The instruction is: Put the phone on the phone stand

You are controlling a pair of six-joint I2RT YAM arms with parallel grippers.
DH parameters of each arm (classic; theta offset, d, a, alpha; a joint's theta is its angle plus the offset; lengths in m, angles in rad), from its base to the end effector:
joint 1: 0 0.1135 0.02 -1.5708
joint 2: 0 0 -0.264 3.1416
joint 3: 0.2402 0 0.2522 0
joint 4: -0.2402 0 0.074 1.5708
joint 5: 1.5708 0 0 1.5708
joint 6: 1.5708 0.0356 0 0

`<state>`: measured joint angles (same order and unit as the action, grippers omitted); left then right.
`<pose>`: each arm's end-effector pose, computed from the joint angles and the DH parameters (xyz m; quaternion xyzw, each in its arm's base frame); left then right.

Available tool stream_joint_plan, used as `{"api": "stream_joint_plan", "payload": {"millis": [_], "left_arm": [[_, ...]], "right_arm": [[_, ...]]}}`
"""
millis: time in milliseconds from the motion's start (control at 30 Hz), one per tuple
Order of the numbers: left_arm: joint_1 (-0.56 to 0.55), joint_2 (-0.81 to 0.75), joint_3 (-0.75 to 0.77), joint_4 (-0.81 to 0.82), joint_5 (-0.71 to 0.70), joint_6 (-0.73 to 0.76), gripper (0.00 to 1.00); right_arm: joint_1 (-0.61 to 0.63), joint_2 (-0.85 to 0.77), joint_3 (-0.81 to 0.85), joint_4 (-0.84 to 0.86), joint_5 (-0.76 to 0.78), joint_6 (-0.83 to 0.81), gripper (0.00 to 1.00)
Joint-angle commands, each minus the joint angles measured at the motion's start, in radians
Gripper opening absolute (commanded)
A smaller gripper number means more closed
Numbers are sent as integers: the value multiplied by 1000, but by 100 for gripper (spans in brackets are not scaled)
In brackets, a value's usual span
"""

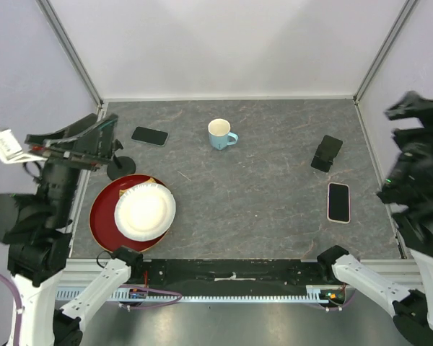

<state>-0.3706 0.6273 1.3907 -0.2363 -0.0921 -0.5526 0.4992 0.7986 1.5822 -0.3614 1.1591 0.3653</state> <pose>0.0351 -0.0101 0.5362 -0.0850 0.4923 -0.3651 0.7856 0.0573 -0.0059 0.5542 0.4284 0.4843 0.0241 0.7625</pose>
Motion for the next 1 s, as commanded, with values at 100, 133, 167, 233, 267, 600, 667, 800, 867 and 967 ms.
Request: {"api": "stream_joint_plan", "payload": {"millis": [100,133,167,233,267,600,667,800,867,967], "left_arm": [[6,120,-36,-236,161,85,98],[4,130,-45,-260,173,97,98],[6,143,-61,-287,183,109,97],[6,169,-82,-369,172,146,96],[6,173,-106,-395,158,158,96],[6,190,-301,-540,-58,132,97],[6,180,-331,-538,-64,105,97],[16,147,-354,-509,-96,-18,100],[35,129,-361,-494,-104,-73,100],[65,101,-366,-466,-123,-190,100]], "right_arm": [[-2,125,-134,-235,-270,250,98],[-2,140,-145,-243,-312,250,98],[-2,158,-152,-255,-388,256,98],[-2,218,-160,-296,-453,270,98],[-2,240,-162,-304,-494,271,98],[100,447,-300,-309,-938,173,98],[154,456,-323,-310,-920,156,98],[220,505,-373,-344,-857,135,98],[229,533,-370,-390,-826,136,98],[229,573,-343,-428,-863,97,98]]}}
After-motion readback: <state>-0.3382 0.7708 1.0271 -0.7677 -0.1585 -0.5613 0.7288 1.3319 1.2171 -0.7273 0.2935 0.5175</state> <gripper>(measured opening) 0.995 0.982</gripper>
